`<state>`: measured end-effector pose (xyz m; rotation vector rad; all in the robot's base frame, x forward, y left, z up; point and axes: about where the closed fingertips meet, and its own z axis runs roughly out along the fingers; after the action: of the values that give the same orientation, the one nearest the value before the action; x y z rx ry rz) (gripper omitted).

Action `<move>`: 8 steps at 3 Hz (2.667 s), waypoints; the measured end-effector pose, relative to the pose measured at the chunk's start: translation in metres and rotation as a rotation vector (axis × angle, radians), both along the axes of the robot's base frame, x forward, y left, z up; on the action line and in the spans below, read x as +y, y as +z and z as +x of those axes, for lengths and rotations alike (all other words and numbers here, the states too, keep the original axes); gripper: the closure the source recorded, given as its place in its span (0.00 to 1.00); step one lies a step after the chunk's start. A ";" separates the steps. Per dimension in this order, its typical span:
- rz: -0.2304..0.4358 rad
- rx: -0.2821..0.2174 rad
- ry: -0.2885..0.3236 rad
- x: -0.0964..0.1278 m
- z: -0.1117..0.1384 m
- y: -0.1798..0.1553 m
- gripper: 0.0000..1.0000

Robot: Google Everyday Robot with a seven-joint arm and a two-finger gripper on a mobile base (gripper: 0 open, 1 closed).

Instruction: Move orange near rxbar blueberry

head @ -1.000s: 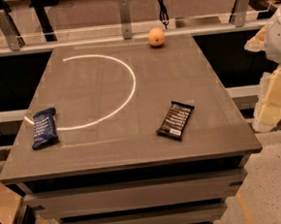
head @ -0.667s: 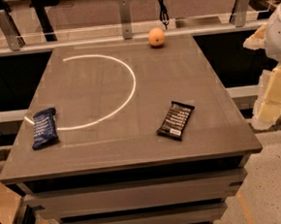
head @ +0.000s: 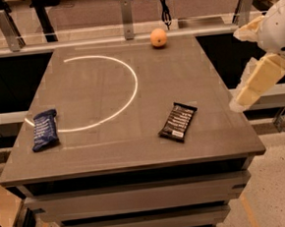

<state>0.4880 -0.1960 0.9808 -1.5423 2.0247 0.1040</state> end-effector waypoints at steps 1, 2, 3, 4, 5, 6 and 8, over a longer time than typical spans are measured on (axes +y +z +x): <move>0.141 -0.063 0.003 0.013 0.032 -0.001 0.00; 0.250 -0.115 -0.007 0.023 0.080 -0.004 0.00; 0.251 -0.115 -0.007 0.023 0.080 -0.004 0.00; 0.320 -0.146 -0.037 0.032 0.098 -0.006 0.00; 0.456 -0.178 -0.061 0.051 0.142 -0.013 0.00; 0.568 -0.189 -0.098 0.062 0.186 -0.027 0.00; 0.735 -0.154 -0.259 0.062 0.272 -0.073 0.00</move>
Offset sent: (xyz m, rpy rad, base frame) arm 0.1317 0.0321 -0.0044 0.3698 -0.1744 -0.0126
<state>0.7605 -0.1345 0.9083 -0.7996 1.7544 0.5418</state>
